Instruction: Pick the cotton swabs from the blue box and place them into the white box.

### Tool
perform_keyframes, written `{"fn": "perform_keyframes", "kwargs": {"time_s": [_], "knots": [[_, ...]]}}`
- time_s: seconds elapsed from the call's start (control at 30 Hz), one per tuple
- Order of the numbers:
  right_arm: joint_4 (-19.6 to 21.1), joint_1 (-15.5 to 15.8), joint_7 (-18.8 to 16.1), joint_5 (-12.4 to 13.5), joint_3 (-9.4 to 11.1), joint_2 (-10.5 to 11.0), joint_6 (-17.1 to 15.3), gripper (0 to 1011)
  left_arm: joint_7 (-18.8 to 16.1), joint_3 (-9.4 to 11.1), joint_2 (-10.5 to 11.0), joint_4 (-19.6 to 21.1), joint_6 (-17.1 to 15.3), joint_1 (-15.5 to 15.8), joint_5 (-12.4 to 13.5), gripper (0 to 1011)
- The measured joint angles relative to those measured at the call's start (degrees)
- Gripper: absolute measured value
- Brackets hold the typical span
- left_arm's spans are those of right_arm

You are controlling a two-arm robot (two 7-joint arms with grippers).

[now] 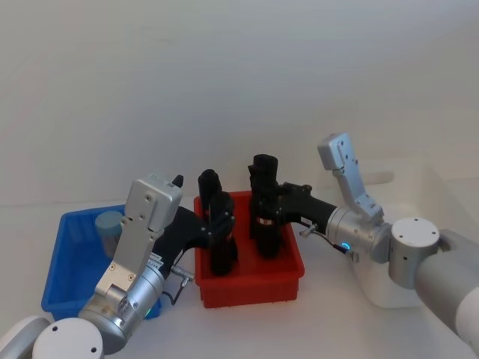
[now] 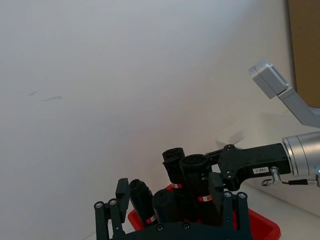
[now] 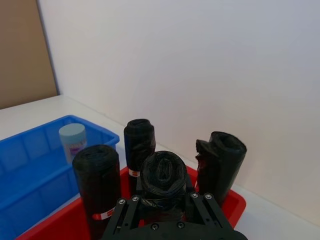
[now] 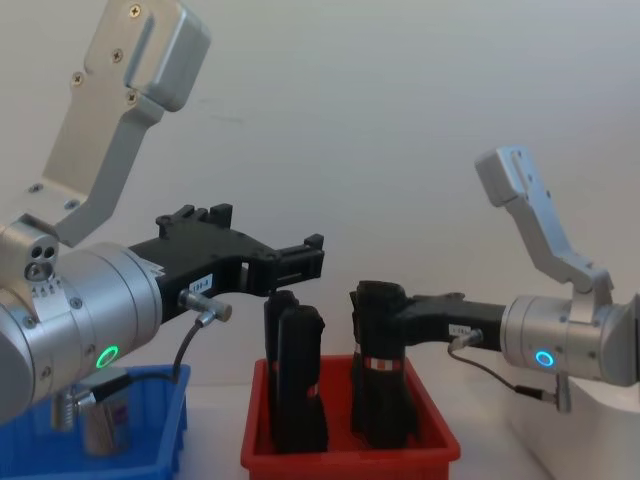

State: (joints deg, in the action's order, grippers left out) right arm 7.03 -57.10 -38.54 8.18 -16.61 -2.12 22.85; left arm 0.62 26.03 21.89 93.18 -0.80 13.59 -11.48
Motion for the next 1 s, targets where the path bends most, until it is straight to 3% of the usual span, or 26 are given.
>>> {"fn": "perform_keyframes", "kwargs": {"time_s": [0.2, 0.3, 0.33, 0.37, 0.47, 0.53, 0.57, 0.8, 1.0], "knots": [[3.4, 0.9, 1.6, 0.3, 1.1, 0.7, 0.9, 367, 0.0, 0.0, 0.0, 0.0, 0.0, 0.0, 0.0, 1000], [10.0, 3.8, 3.0, 0.4, 1.7, 1.7, -0.8, 358, 0.0, 0.0, 0.0, 0.0, 0.0, 0.0, 0.0, 999], [14.4, 5.8, 3.9, 0.5, 2.0, 2.3, -2.3, 355, 0.0, 0.0, 0.0, 0.0, 0.0, 0.0, 0.0, 999], [14.4, 5.8, 3.9, 0.5, 2.0, 2.3, -2.3, 355, 0.0, 0.0, 0.0, 0.0, 0.0, 0.0, 0.0, 999], [24.2, 10.1, 6.0, 0.9, 2.7, 3.7, -5.5, 355, 0.0, 0.0, 0.0, 0.0, 0.0, 0.0, 0.0, 1000], [27.2, 11.4, 6.8, 1.1, 2.9, 4.1, -6.6, 355, 0.0, 0.0, 0.0, 0.0, 0.0, 0.0, 0.0, 1000], [30.9, 13.1, 7.7, 1.3, 3.1, 4.6, -7.7, 355, 0.0, 0.0, 0.0, 0.0, 0.0, 0.0, 0.0, 1000], [44.2, 19.0, 11.8, 2.0, 4.0, 6.5, -11.8, 355, 0.0, 0.0, 0.0, 0.0, 0.0, 0.0, 0.0, 999], [53.2, 23.1, 16.3, 2.1, 4.8, 7.9, -15.0, 355, 0.0, 0.0, 0.0, 0.0, 0.0, 0.0, 0.0, 1000]]}}
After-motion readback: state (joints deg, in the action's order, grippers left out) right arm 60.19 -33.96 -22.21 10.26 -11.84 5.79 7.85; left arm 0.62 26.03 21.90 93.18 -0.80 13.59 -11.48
